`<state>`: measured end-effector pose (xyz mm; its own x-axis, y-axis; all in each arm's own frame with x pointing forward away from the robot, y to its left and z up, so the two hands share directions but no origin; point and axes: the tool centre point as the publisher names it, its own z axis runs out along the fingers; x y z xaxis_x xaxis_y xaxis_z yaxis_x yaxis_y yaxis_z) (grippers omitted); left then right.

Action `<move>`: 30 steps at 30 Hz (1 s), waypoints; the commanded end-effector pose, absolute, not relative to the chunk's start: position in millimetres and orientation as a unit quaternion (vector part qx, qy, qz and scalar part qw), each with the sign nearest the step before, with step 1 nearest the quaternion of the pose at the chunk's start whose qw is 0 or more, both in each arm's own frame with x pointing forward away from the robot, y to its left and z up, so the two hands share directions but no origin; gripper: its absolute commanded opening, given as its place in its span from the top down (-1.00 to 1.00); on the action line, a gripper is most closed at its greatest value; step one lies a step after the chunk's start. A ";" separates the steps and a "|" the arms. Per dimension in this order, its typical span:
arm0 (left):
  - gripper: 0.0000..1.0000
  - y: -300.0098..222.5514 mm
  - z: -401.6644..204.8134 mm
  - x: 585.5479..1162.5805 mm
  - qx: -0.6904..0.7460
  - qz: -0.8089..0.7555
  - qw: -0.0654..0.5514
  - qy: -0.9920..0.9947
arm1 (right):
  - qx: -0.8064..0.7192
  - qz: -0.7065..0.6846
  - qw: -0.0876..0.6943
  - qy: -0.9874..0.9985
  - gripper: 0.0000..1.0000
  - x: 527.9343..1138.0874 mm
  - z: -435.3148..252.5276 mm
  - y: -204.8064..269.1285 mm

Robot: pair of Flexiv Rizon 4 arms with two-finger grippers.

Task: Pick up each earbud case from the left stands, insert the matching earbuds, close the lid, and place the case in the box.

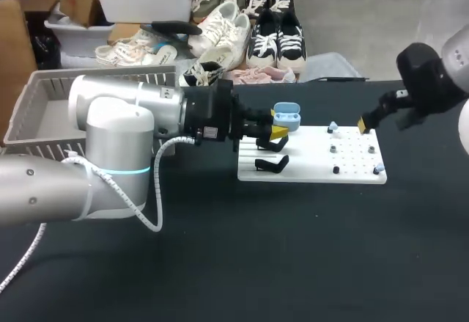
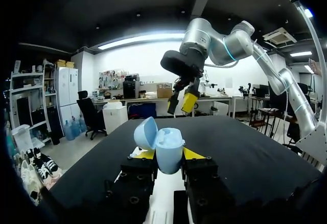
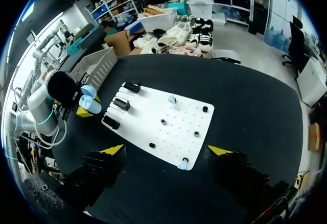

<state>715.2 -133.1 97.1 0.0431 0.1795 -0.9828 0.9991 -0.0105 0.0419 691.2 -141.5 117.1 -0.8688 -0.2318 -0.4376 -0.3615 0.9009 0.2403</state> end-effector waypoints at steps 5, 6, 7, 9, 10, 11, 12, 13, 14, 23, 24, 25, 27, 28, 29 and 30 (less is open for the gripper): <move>1.00 -132.8 96.8 713.1 0.554 -0.442 0.464 0.531 | -0.147 0.093 0.181 0.968 -1.00 680.4 106.2 -146.0; 1.00 -132.8 96.8 713.1 0.554 -0.442 0.464 0.531 | -0.146 0.083 0.171 0.971 -1.00 679.3 103.8 -146.7; 1.00 -132.8 96.8 713.1 0.554 -0.442 0.464 0.531 | -0.146 0.072 0.164 0.973 -1.00 678.2 101.3 -147.5; 1.00 -132.8 96.8 713.1 0.554 -0.442 0.464 0.531 | -0.159 0.042 0.155 0.974 -1.00 674.5 97.0 -149.2; 1.00 -132.8 96.8 713.1 0.554 -0.442 0.464 0.531 | -0.165 0.042 0.153 0.973 -1.00 673.8 95.8 -149.9; 1.00 -132.8 96.8 713.1 0.554 -0.442 0.464 0.531 | -0.173 0.032 0.146 0.974 -1.00 673.1 93.2 -151.7; 1.00 -132.8 96.8 713.1 0.554 -0.442 0.464 0.531 | -0.178 0.023 0.140 0.974 -1.00 673.1 91.4 -153.1; 1.00 -132.8 96.8 713.1 0.554 -0.442 0.464 0.531 | -0.185 0.011 0.132 0.974 -1.00 673.2 89.3 -154.1; 1.00 -132.8 96.8 713.1 0.554 -0.442 0.464 0.531 | -0.189 0.000 0.126 0.974 -1.00 673.4 87.2 -155.2; 1.00 -132.8 96.8 713.1 0.554 -0.442 0.464 0.531 | -0.220 -0.072 0.098 0.968 -1.00 669.6 65.9 -165.9; 1.00 -132.8 96.8 713.1 0.554 -0.442 0.464 0.531 | -0.220 -0.073 0.103 0.967 -1.00 667.9 62.7 -167.9; 1.00 -132.8 96.8 713.1 0.554 -0.442 0.464 0.531 | -0.217 -0.072 0.109 0.967 -1.00 666.5 60.5 -169.3; 1.00 -132.8 96.8 713.1 0.554 -0.442 0.464 0.531 | -0.209 -0.072 0.124 0.967 -1.00 663.2 55.7 -172.1; 1.00 -132.8 96.8 713.1 0.554 -0.442 0.464 0.531 | -0.203 -0.070 0.134 0.967 -1.00 661.6 52.8 -173.6; 1.00 -132.8 96.8 713.1 0.554 -0.442 0.464 0.531 | -0.201 -0.069 0.140 0.967 -1.00 660.2 49.9 -175.0; 1.00 -132.8 96.8 713.1 0.554 -0.442 0.464 0.531 | -0.197 -0.067 0.145 0.967 -1.00 659.2 46.8 -176.0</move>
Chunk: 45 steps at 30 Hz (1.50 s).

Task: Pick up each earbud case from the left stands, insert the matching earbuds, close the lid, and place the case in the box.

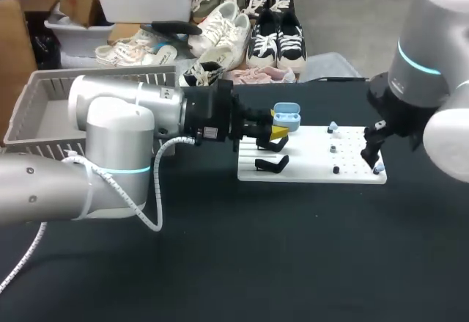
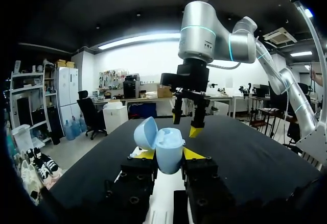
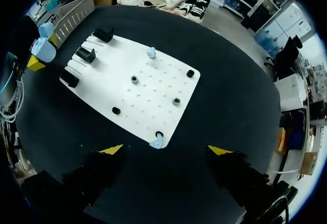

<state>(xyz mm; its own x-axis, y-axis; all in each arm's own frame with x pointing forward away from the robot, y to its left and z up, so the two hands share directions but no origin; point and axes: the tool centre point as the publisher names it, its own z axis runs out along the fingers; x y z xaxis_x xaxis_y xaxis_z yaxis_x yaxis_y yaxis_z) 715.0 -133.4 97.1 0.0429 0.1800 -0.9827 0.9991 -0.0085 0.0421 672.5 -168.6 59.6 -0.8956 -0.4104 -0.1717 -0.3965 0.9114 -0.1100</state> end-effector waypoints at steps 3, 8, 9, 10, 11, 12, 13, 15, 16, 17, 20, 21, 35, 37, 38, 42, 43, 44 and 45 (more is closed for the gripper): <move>1.00 -132.8 96.8 713.1 0.554 -0.442 0.464 0.531 | -0.188 -0.050 0.177 0.965 -1.00 656.5 40.2 -178.2; 1.00 -132.8 96.8 713.1 0.554 -0.442 0.464 0.531 | -0.180 -0.025 0.222 0.958 -1.00 655.5 33.9 -177.4; 1.00 -132.8 96.8 713.1 0.554 -0.442 0.464 0.531 | -0.178 -0.023 0.227 0.957 -1.00 656.0 33.3 -176.5; 1.00 -132.8 96.8 713.1 0.554 -0.442 0.464 0.531 | -0.177 -0.023 0.229 0.957 -0.98 656.4 33.0 -175.8; 1.00 -132.8 96.8 713.1 0.554 -0.442 0.464 0.531 | -0.173 -0.021 0.234 0.957 -0.98 657.5 32.3 -174.2; 1.00 -132.8 96.8 713.1 0.554 -0.442 0.464 0.531 | -0.171 -0.018 0.239 0.956 -0.96 658.4 32.1 -172.9; 1.00 -132.8 96.8 713.1 0.554 -0.442 0.464 0.531 | -0.170 -0.018 0.240 0.956 -0.95 659.1 32.0 -171.9; 1.00 -132.8 96.8 713.1 0.554 -0.442 0.464 0.531 | -0.168 -0.017 0.242 0.955 -0.94 661.9 31.8 -166.8; 1.00 -132.8 96.8 713.1 0.554 -0.442 0.464 0.531 | -0.164 -0.017 0.244 0.956 -0.92 662.9 31.7 -164.7; 1.00 -132.8 96.8 713.1 0.554 -0.442 0.464 0.531 | -0.162 -0.017 0.245 0.956 -0.90 663.7 31.5 -162.5; 1.00 -132.8 96.8 713.1 0.554 -0.442 0.464 0.531 | -0.154 -0.014 0.246 0.957 -0.78 665.8 31.2 -158.0; 1.00 -132.8 96.8 713.1 0.554 -0.442 0.464 0.531 | -0.153 -0.013 0.246 0.957 -0.75 666.2 31.2 -157.4; 1.00 -132.8 96.8 713.1 0.554 -0.442 0.464 0.531 | -0.151 -0.024 0.225 0.962 -0.15 665.8 33.0 -153.3; 1.00 -132.8 96.8 713.1 0.554 -0.442 0.464 0.531 | -0.151 -0.028 0.220 0.963 -0.18 664.6 31.6 -152.8; 1.00 -132.8 96.8 713.1 0.554 -0.442 0.464 0.531 | -0.151 -0.028 0.220 0.963 -0.12 663.8 30.8 -153.0; 1.00 -132.8 96.8 713.1 0.554 -0.442 0.464 0.531 | -0.147 -0.027 0.217 0.965 0.01 661.0 28.3 -153.7; 1.00 -132.8 96.8 713.1 0.554 -0.442 0.464 0.531 | -0.146 -0.027 0.217 0.965 0.02 660.4 27.6 -153.5; 1.00 -132.8 96.8 713.1 0.554 -0.442 0.464 0.531 | -0.146 -0.027 0.216 0.965 0.02 660.1 27.1 -153.3; 1.00 -132.8 96.8 713.1 0.554 -0.442 0.464 0.531 | -0.145 -0.027 0.215 0.965 0.03 660.0 26.6 -153.3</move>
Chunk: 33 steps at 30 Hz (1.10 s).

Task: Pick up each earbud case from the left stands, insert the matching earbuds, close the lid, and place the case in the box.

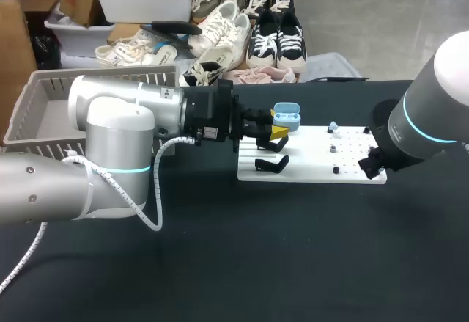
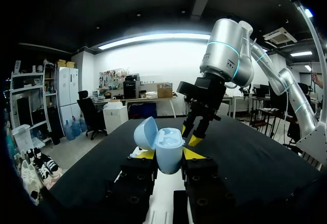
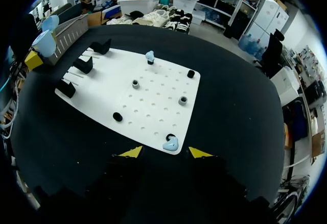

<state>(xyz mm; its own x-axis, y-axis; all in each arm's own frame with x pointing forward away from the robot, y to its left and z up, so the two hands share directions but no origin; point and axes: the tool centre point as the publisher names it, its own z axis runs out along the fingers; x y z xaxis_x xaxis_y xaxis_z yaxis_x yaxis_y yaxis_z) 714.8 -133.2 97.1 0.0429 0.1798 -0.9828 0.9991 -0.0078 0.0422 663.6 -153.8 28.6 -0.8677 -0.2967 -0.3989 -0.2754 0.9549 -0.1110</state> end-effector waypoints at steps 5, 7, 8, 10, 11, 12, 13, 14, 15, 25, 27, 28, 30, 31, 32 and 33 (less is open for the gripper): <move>1.00 -132.8 96.8 713.1 0.554 -0.442 0.464 0.531 | -0.139 -0.026 0.216 0.966 0.10 660.2 23.3 -155.5; 1.00 -132.8 96.8 713.1 0.554 -0.442 0.464 0.531 | -0.138 -0.026 0.216 0.966 0.11 661.3 21.9 -156.4; 1.00 -132.8 96.8 713.1 0.554 -0.442 0.464 0.531 | -0.138 -0.026 0.215 0.967 0.11 661.9 21.2 -156.9; 1.00 -132.8 96.8 713.1 0.554 -0.442 0.464 0.531 | -0.136 -0.026 0.214 0.967 0.12 663.2 20.1 -157.9; 1.00 -132.8 96.8 713.1 0.554 -0.442 0.464 0.531 | -0.136 -0.026 0.214 0.967 0.12 663.8 19.9 -158.3; 1.00 -132.8 96.8 713.1 0.554 -0.442 0.464 0.531 | -0.136 -0.026 0.214 0.967 0.12 664.3 19.8 -158.7; 1.00 -132.8 96.8 713.1 0.554 -0.442 0.464 0.531 | -0.135 -0.026 0.213 0.967 0.12 664.9 19.8 -159.0; 1.00 -132.8 96.8 713.1 0.554 -0.442 0.464 0.531 | -0.135 -0.026 0.213 0.967 0.12 665.9 19.6 -159.5; 1.00 -132.8 96.8 713.1 0.554 -0.442 0.464 0.531 | -0.134 -0.026 0.213 0.967 0.12 666.7 19.5 -159.9; 1.00 -132.8 96.8 713.1 0.554 -0.442 0.464 0.531 | -0.134 -0.023 0.211 0.968 0.20 670.2 19.0 -158.1; 1.00 -132.8 96.8 713.1 0.554 -0.442 0.464 0.531 | -0.134 -0.023 0.210 0.968 0.21 669.8 17.7 -156.9; 1.00 -132.8 96.8 713.1 0.554 -0.442 0.464 0.531 | -0.134 -0.023 0.210 0.968 0.21 669.6 17.0 -156.7; 1.00 -132.8 96.8 713.1 0.554 -0.442 0.464 0.531 | -0.133 -0.023 0.209 0.969 0.23 669.1 15.8 -156.8; 1.00 -132.8 96.8 713.1 0.554 -0.442 0.464 0.531 | -0.132 -0.023 0.209 0.969 0.24 669.0 15.6 -157.0; 1.00 -132.8 96.8 713.1 0.554 -0.442 0.464 0.531 | -0.131 -0.023 0.209 0.969 0.25 668.9 15.4 -157.1; 1.00 -132.8 96.8 713.1 0.554 -0.442 0.464 0.531 | -0.130 -0.023 0.209 0.969 0.26 668.9 15.4 -157.1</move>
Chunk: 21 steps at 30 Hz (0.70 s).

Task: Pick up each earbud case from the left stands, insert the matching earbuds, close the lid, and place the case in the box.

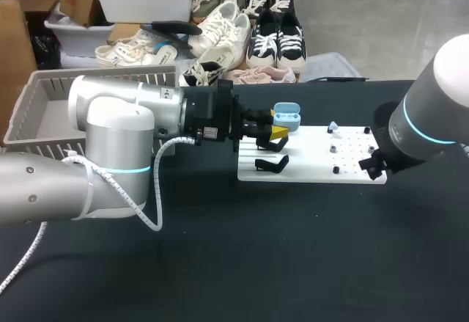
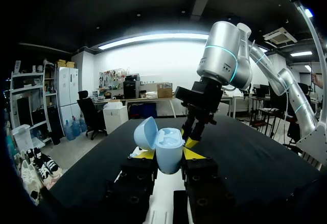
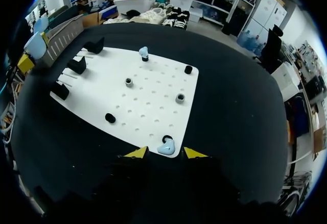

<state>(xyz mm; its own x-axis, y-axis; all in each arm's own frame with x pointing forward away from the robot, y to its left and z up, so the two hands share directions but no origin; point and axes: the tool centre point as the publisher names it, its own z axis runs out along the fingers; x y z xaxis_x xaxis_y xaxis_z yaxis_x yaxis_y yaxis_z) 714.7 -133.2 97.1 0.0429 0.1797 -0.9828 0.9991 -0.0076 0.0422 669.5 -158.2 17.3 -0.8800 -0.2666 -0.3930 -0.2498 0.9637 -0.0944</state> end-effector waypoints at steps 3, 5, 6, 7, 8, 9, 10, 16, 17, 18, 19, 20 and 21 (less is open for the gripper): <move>1.00 -132.8 96.8 713.1 0.554 -0.442 0.464 0.531 | -0.128 -0.024 0.209 0.969 0.30 668.6 15.4 -157.5; 1.00 -132.8 96.8 713.1 0.554 -0.442 0.464 0.531 | -0.127 -0.024 0.209 0.969 0.33 668.6 15.5 -157.8; 1.00 -132.8 96.8 713.1 0.554 -0.442 0.464 0.531 | -0.127 -0.024 0.209 0.969 0.33 668.7 15.5 -158.0; 1.00 -132.8 96.8 713.1 0.554 -0.442 0.464 0.531 | -0.127 -0.024 0.209 0.969 0.34 668.9 15.6 -158.1; 1.00 -132.8 96.8 713.1 0.554 -0.442 0.464 0.531 | -0.126 -0.024 0.209 0.969 0.35 669.5 15.6 -158.3; 1.00 -132.8 96.8 713.1 0.554 -0.442 0.464 0.531 | -0.126 -0.024 0.209 0.969 0.36 669.8 15.5 -158.4; 1.00 -132.8 96.8 713.1 0.554 -0.442 0.464 0.531 | -0.126 -0.024 0.209 0.969 0.38 670.4 15.4 -158.6; 1.00 -132.8 96.8 713.1 0.554 -0.442 0.464 0.531 | -0.123 -0.025 0.208 0.970 0.51 671.8 15.4 -158.9; 1.00 -132.8 96.8 713.1 0.554 -0.442 0.464 0.531 | -0.123 -0.025 0.209 0.970 0.51 672.0 15.4 -159.0; 1.00 -132.8 96.8 713.1 0.554 -0.442 0.464 0.531 | -0.123 -0.024 0.209 0.970 0.51 672.1 15.5 -159.0; 1.00 -132.8 96.8 713.1 0.554 -0.442 0.464 0.531 | -0.123 -0.024 0.209 0.970 0.50 672.2 15.5 -159.0; 1.00 -132.8 96.8 713.1 0.554 -0.442 0.464 0.531 | -0.122 -0.024 0.209 0.970 0.50 672.5 15.5 -159.0; 1.00 -132.8 96.8 713.1 0.554 -0.442 0.464 0.531 | -0.122 -0.024 0.209 0.970 0.50 672.8 15.4 -158.9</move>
